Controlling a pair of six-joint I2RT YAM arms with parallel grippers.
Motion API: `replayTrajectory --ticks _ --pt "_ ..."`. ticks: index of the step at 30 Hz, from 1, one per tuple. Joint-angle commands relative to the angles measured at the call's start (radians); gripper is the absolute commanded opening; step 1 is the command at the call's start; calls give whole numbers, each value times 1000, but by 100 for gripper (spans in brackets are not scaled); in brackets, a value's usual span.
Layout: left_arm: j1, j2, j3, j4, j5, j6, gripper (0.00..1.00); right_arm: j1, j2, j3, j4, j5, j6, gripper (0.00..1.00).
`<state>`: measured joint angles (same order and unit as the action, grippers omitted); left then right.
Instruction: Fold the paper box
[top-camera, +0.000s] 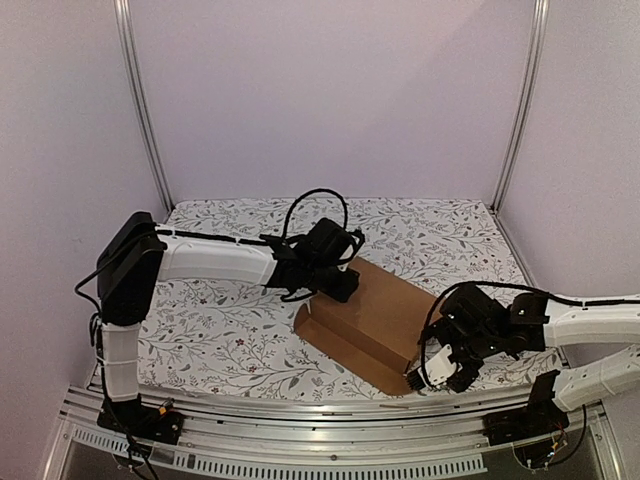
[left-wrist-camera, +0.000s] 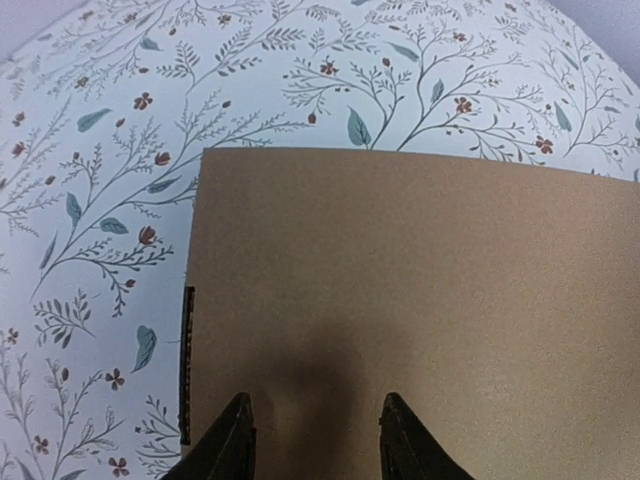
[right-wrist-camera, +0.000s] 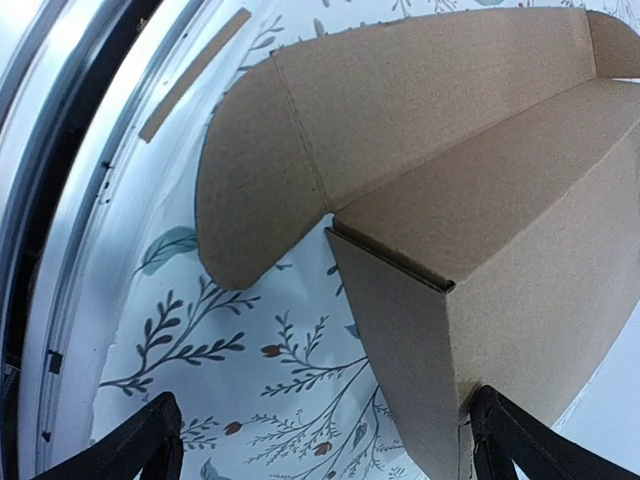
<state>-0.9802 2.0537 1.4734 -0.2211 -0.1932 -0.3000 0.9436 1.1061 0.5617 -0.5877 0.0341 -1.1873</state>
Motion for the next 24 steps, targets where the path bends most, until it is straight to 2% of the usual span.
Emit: replayTrajectory --ticks 1,6,11,24 --pt "30 9 9 -85 80 2 43 67 117 -9 113 147 83 99" --pt "31 40 20 -124 83 14 42 78 86 31 154 205 158 99" --pt "33 50 -2 -98 94 12 41 78 -19 68 24 33 156 99" --pt "50 49 -17 -79 106 22 40 129 159 14 232 41 16 99"
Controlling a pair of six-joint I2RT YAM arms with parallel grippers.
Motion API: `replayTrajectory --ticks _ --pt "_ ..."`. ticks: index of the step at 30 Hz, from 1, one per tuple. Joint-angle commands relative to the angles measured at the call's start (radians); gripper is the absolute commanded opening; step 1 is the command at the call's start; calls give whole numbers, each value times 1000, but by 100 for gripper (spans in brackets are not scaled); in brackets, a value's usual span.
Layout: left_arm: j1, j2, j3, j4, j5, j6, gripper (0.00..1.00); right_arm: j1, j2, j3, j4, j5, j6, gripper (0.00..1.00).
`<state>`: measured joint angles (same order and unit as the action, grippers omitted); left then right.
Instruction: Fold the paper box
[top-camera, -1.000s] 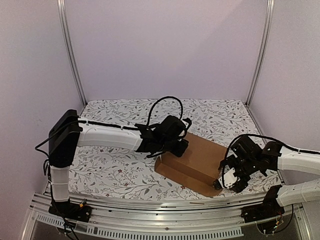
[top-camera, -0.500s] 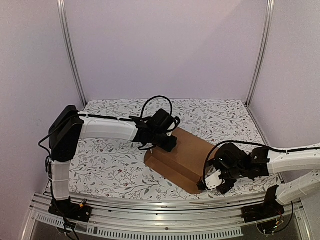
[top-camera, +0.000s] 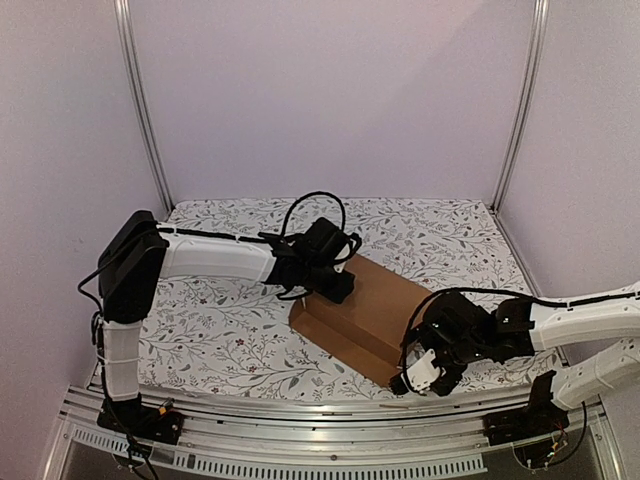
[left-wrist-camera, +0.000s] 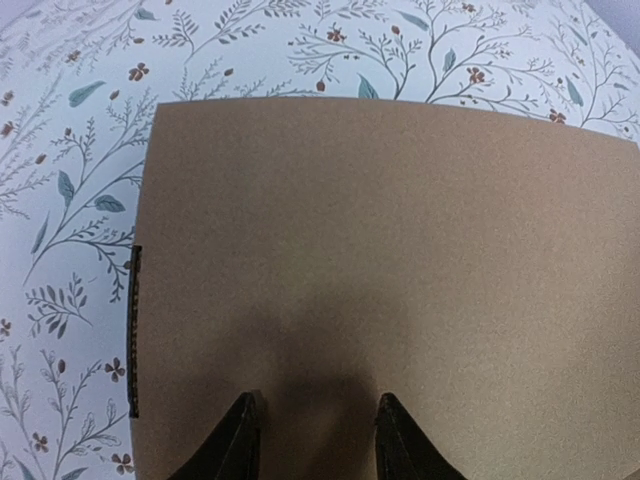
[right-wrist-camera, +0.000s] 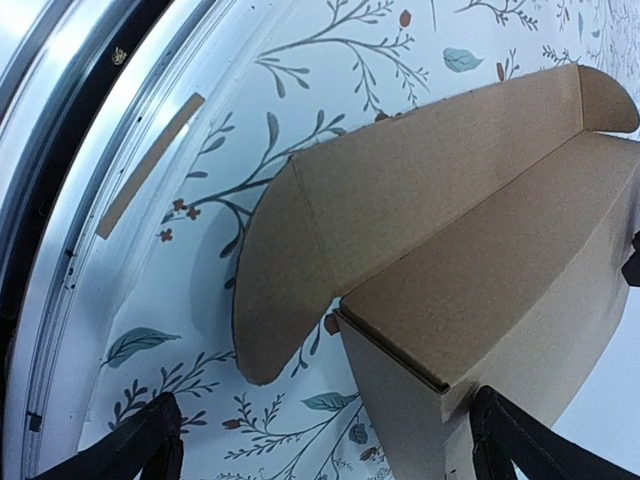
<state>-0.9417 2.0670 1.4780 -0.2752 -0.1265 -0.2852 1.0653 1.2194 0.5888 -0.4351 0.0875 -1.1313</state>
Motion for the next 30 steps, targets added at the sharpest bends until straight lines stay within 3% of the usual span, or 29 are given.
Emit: replayTrajectory --ticks 1,7,18,21,25,30 --pt "12 35 -24 -20 42 7 40 8 55 -11 107 -3 -31 99" --pt "15 42 -22 -10 59 13 39 16 99 3 208 55 36 90" --pt "20 59 -30 20 98 12 37 15 112 55 201 80 135 76" --pt "19 42 -40 29 109 16 37 15 122 67 181 77 147 67" --pt "9 -72 -119 83 107 31 42 16 134 70 172 79 155 62" --pt "-21 -355 -360 197 -10 4 49 15 142 76 154 77 166 61"
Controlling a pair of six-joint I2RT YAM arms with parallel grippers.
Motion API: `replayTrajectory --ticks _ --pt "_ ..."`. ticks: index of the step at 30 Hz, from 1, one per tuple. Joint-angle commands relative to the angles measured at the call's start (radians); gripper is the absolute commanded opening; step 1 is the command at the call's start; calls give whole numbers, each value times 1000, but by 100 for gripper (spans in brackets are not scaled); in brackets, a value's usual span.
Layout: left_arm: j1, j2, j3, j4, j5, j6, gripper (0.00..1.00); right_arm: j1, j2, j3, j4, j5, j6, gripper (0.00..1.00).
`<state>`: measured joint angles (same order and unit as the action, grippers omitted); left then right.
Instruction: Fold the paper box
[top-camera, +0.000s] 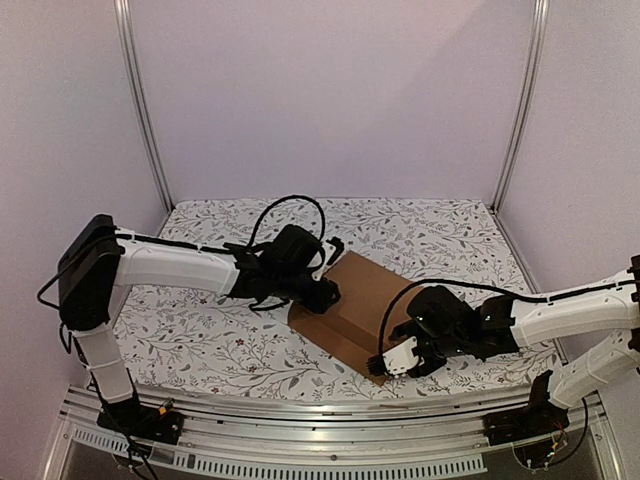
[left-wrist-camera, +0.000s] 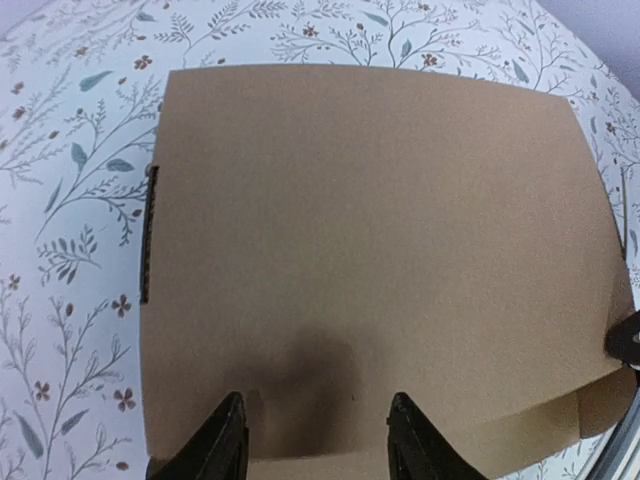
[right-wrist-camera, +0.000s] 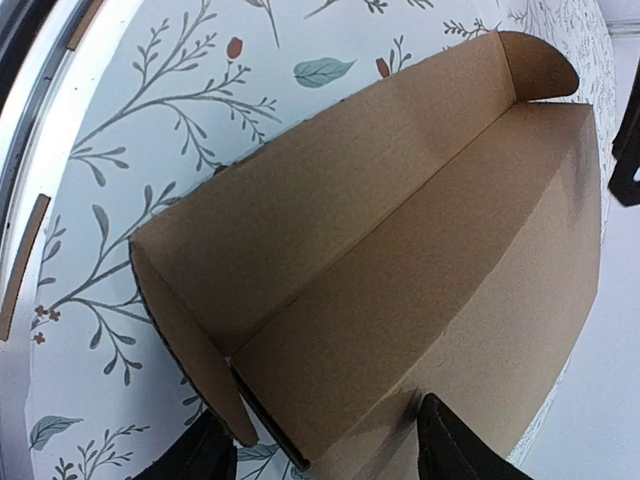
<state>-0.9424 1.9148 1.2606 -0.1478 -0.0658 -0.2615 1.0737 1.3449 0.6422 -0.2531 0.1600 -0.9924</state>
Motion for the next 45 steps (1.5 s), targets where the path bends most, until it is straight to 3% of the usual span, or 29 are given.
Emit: replayTrajectory --ticks 1,6,11,18,27,37,45 --pt "-22 -253 -202 89 -104 -48 49 8 18 22 -28 4 28 61" --pt "-24 -437 -512 131 -172 -171 52 8 19 19 -37 -3 29 61" --pt "-27 -469 -617 130 -186 -217 52 8 19 19 -44 -10 34 60" --pt "-12 -351 -573 130 -197 -145 45 8 29 19 -48 -19 34 59" --pt "36 -218 -524 272 -142 -94 38 8 28 18 -57 -25 37 58" --pt "50 -160 -503 352 -112 -27 14 7 29 22 -68 -35 43 57" --pt "54 -161 -486 339 -130 -21 6 6 36 26 -78 -44 44 56"
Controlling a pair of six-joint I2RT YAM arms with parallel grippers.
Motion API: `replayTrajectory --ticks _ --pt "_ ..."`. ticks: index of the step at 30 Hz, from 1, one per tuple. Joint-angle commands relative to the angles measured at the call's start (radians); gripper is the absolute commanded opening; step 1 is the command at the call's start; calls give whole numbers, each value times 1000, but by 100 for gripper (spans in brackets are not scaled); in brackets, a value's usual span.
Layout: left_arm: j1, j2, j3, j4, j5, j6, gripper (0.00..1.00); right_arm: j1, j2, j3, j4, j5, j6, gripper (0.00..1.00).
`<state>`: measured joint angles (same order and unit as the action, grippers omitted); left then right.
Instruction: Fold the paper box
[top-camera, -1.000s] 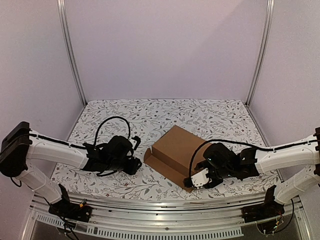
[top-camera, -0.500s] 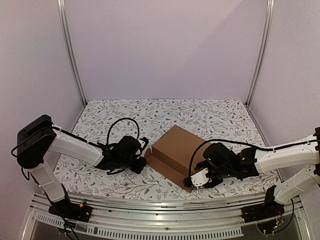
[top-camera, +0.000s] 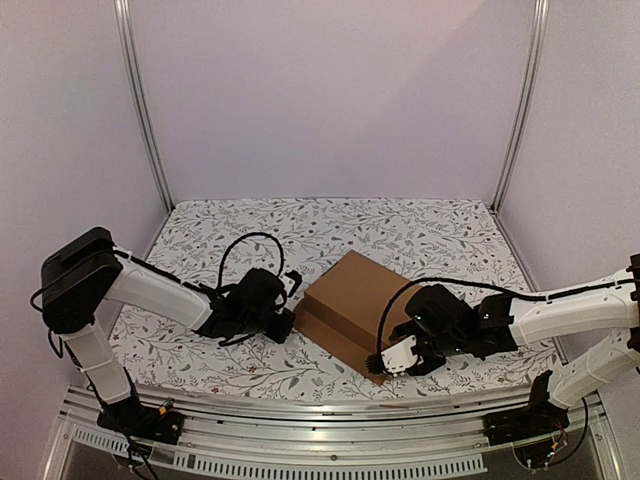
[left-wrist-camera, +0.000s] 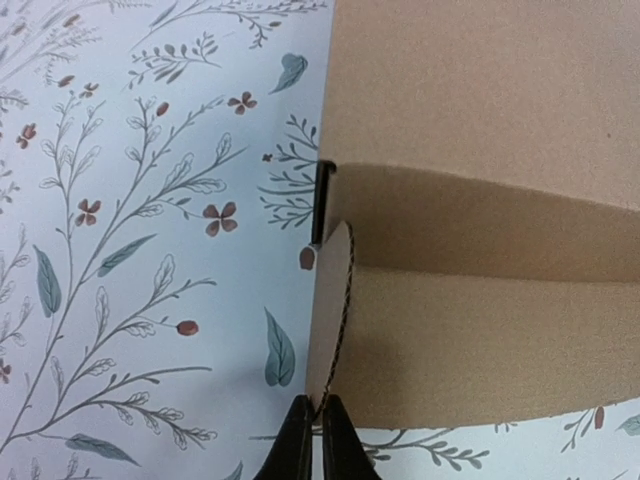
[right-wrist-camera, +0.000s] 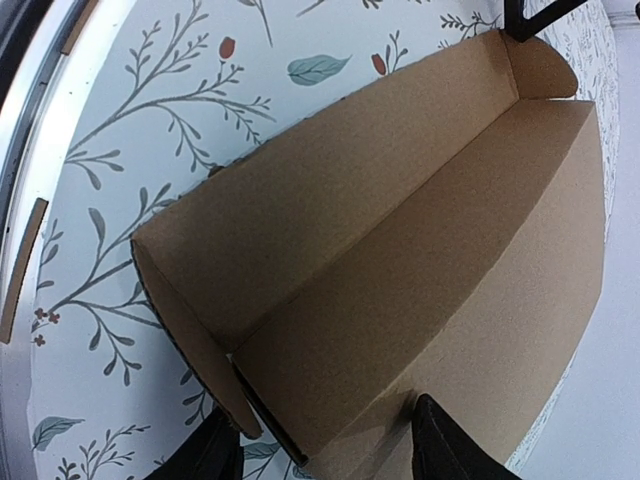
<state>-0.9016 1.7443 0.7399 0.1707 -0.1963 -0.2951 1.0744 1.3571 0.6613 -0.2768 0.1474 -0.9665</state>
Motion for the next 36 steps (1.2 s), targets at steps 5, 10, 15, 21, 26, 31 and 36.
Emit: replayTrajectory --ticks 5,10,15,21,26,31,36 --pt "22 11 37 13 -14 -23 2 7 28 9 -59 -38 18 56" --pt "23 1 29 21 -1 -28 2 7 34 12 -68 -47 19 56" --pt "23 -6 32 41 10 0 4 6 36 12 -68 -49 17 55" --pt "23 13 55 45 11 24 6 6 40 14 -72 -52 17 55" --pt "23 18 63 46 8 25 9 6 42 15 -75 -52 17 55" --pt "24 18 63 46 9 29 1 7 45 15 -77 -53 17 54" --pt "33 15 66 34 -9 17 0 7 48 15 -79 -58 17 54"
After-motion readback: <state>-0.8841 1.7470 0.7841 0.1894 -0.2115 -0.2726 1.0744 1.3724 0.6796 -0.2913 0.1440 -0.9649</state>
